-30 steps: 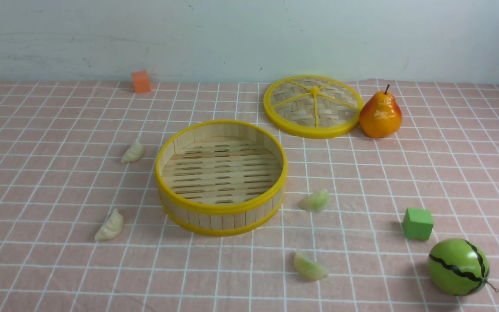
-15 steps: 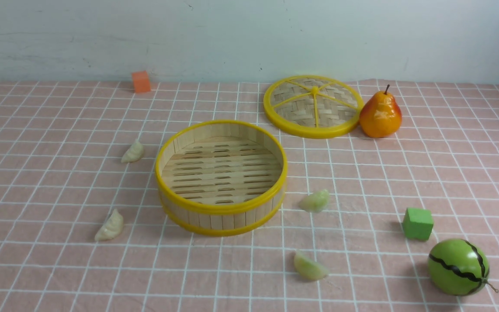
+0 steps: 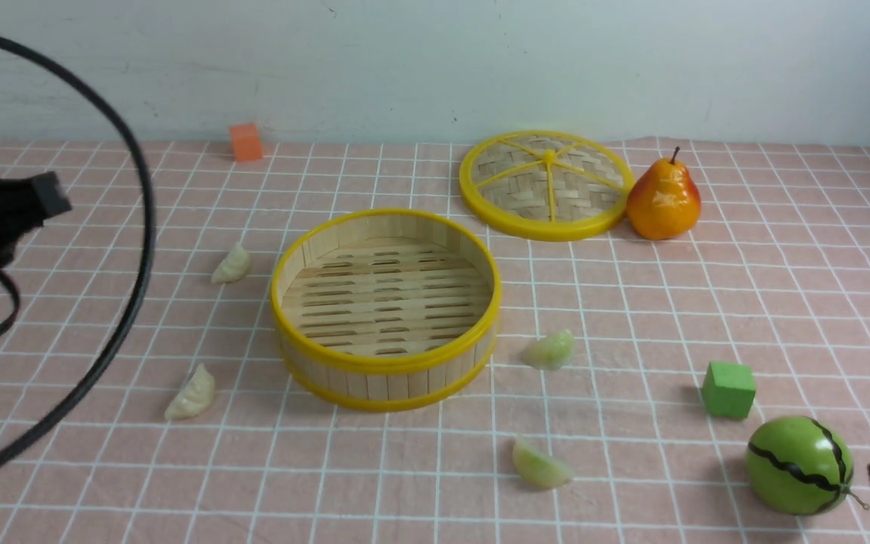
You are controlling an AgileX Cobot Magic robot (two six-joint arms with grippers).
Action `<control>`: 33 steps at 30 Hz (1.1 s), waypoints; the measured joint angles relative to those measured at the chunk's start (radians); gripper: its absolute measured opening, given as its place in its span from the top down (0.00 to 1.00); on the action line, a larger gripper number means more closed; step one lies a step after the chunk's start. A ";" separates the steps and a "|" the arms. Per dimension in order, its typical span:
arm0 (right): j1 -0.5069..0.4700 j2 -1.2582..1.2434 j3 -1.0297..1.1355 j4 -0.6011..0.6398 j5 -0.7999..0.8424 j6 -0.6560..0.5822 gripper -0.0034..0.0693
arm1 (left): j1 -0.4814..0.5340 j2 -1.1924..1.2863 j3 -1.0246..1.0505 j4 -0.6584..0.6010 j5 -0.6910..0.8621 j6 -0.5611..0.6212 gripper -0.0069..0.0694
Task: Put the dumplings into the steamer on the table with the pink tablecloth.
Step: 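Reach for and grasp a dumpling on the table with the left gripper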
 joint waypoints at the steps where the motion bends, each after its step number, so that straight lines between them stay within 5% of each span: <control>1: 0.012 0.051 -0.035 0.011 0.057 -0.026 0.96 | 0.000 0.078 -0.058 -0.004 0.069 0.000 0.93; 9: 0.036 0.265 -0.120 0.179 0.068 -0.209 0.96 | 0.000 0.530 -0.508 -0.061 0.385 0.133 0.93; 18: 0.036 0.288 -0.123 0.213 0.042 -0.278 0.95 | 0.000 0.927 -0.954 -0.061 0.536 0.236 0.89; 27: 0.036 0.355 -0.123 0.246 0.025 -0.280 0.94 | 0.000 1.234 -1.292 -0.063 0.682 0.294 0.47; 33: 0.037 0.409 -0.123 0.315 0.019 -0.280 0.94 | 0.000 1.333 -1.308 -0.062 0.569 0.412 0.42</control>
